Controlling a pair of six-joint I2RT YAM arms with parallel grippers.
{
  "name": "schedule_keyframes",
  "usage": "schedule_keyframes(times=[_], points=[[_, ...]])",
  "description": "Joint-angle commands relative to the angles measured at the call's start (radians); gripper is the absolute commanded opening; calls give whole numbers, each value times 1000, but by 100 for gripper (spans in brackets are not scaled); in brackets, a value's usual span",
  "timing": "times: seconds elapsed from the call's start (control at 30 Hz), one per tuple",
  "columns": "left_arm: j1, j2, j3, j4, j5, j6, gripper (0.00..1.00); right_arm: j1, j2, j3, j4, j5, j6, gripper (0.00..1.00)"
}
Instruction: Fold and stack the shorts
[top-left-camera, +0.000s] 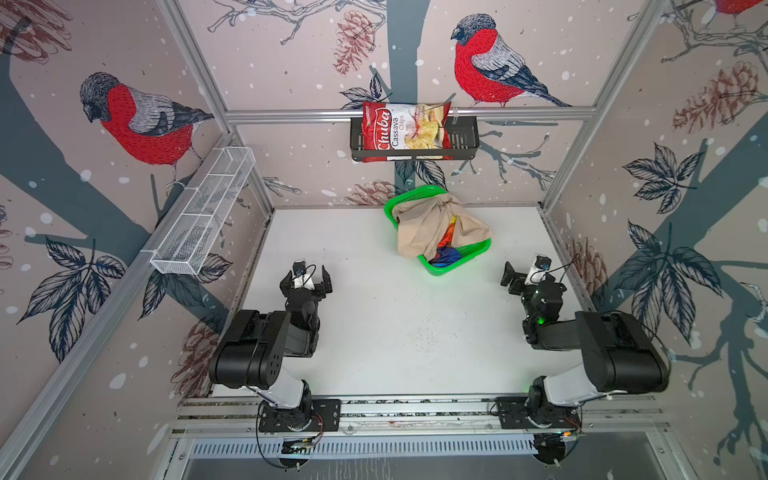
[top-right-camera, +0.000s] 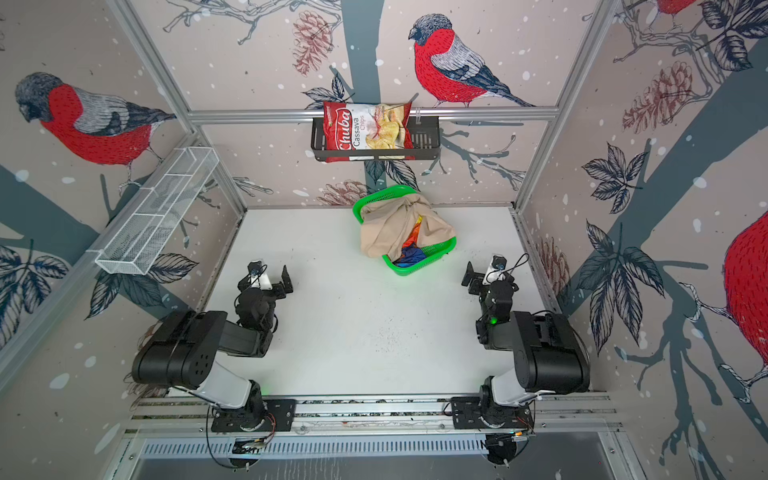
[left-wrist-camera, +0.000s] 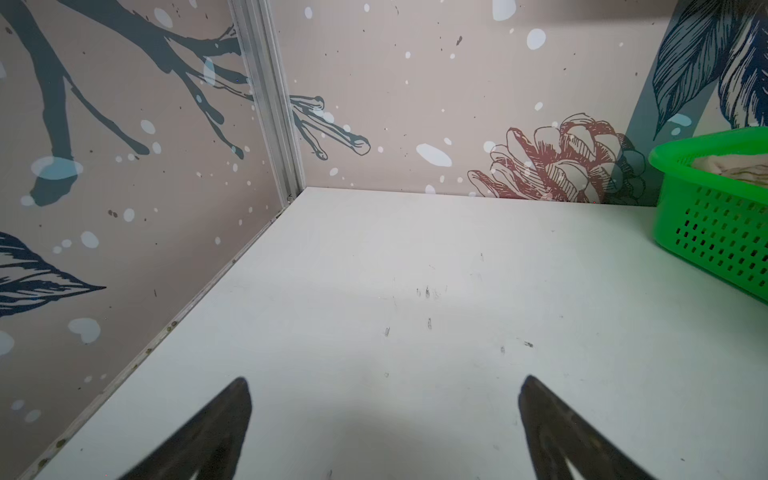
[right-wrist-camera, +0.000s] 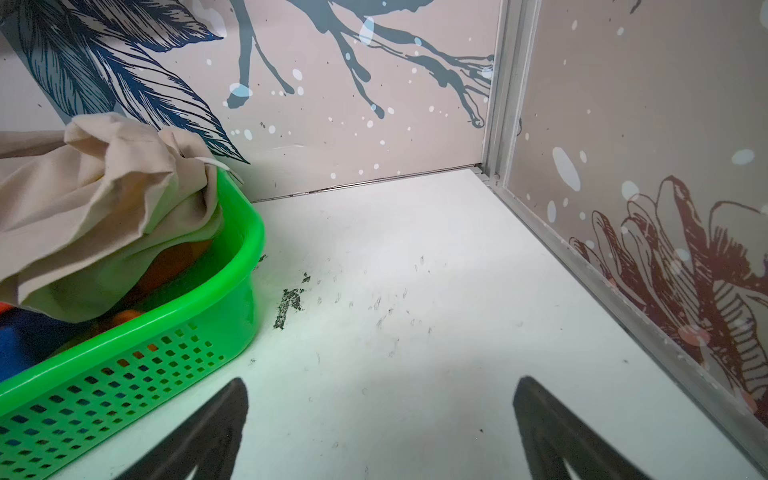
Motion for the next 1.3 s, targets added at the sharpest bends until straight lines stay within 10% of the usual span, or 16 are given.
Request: schedule_keyframes(times=[0.0,0.77,0.93,1.07,1.27], points=[[-1,1,2,40,4,6,99,2,-8,-4,13,11,7,100],[-7,-54,-9,19,-22,2,99,20,-54,4,1,85,7,100],[-76,-354,59,-305,-209,-40,99,73,-206,165,-414,346,137,99],[-75,-478,302,-860,-465,-448,99,167,-356,179,-567,428,230,99],[-66,-560,454,-1218,-431,-687,98,302,-517,250,-917,441,335,100]])
